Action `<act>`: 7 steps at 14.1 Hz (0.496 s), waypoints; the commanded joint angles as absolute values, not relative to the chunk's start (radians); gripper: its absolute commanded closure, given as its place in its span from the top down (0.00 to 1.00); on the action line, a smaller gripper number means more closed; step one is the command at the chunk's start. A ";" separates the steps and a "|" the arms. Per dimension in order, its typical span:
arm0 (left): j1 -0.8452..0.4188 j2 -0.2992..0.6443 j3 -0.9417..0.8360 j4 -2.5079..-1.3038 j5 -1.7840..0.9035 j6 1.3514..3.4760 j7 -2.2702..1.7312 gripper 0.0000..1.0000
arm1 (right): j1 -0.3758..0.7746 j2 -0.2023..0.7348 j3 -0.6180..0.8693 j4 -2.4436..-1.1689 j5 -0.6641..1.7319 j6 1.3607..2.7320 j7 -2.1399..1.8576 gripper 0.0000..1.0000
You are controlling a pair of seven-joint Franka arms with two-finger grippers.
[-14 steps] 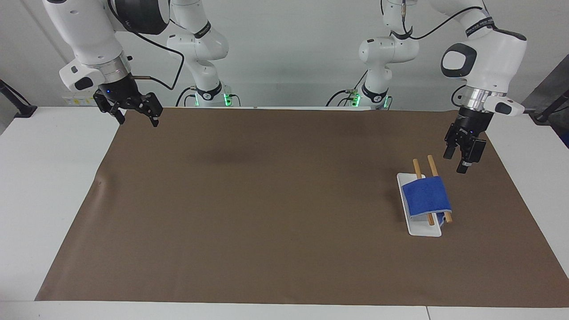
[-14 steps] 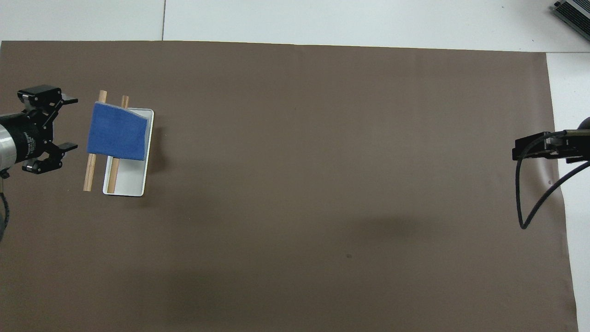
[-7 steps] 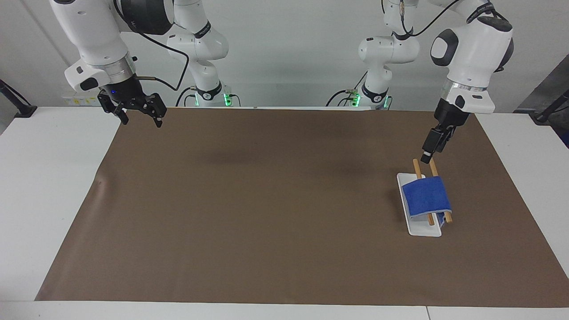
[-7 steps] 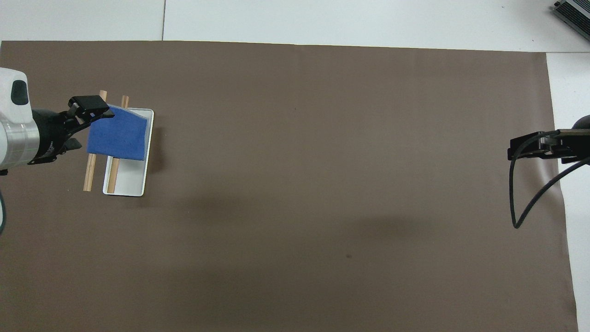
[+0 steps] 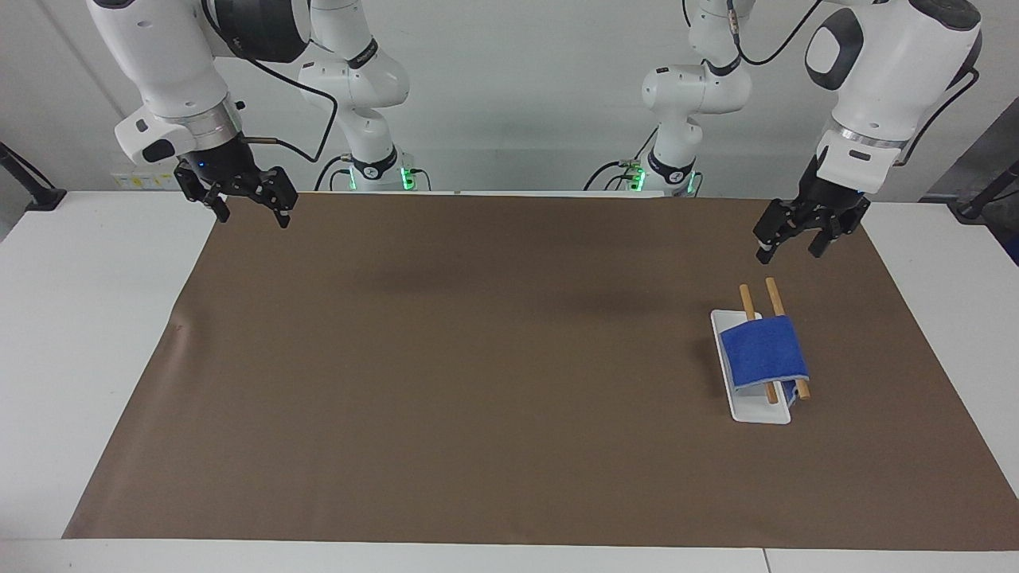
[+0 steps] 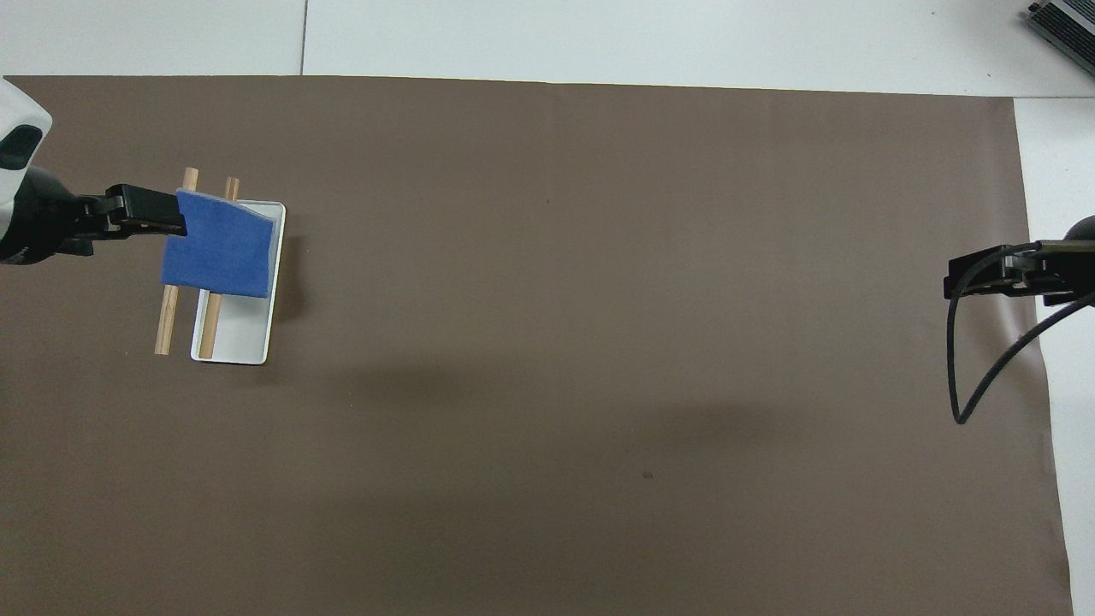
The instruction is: Right arm passes towel to left arm to hang
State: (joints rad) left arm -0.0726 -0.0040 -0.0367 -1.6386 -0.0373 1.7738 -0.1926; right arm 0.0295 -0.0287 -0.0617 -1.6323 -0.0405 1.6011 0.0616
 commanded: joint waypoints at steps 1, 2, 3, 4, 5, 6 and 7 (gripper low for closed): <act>-0.084 0.067 -0.040 -1.487 -0.003 1.636 -0.112 1.00 | 0.017 -0.055 -0.054 -1.655 -0.028 1.595 0.074 1.00; -0.084 0.069 -0.040 -1.471 -0.002 1.600 -0.077 1.00 | 0.017 -0.055 -0.054 -1.655 -0.028 1.595 0.074 1.00; -0.087 0.063 -0.040 -1.470 -0.002 1.568 -0.036 1.00 | 0.017 -0.055 -0.054 -1.655 -0.028 1.595 0.074 1.00; -0.086 0.052 -0.040 -1.470 -0.002 1.551 -0.013 1.00 | 0.017 -0.055 -0.054 -1.655 -0.028 1.595 0.074 1.00; -0.087 0.029 -0.041 -1.480 -0.003 1.530 -0.002 1.00 | 0.017 -0.055 -0.054 -1.655 -0.028 1.595 0.074 1.00; -0.087 0.019 -0.040 -1.491 -0.005 1.504 0.008 1.00 | 0.017 -0.055 -0.054 -1.655 -0.028 1.595 0.074 1.00; -0.087 0.015 -0.040 -1.496 -0.005 1.484 0.011 1.00 | 0.017 -0.055 -0.054 -1.655 -0.028 1.595 0.075 1.00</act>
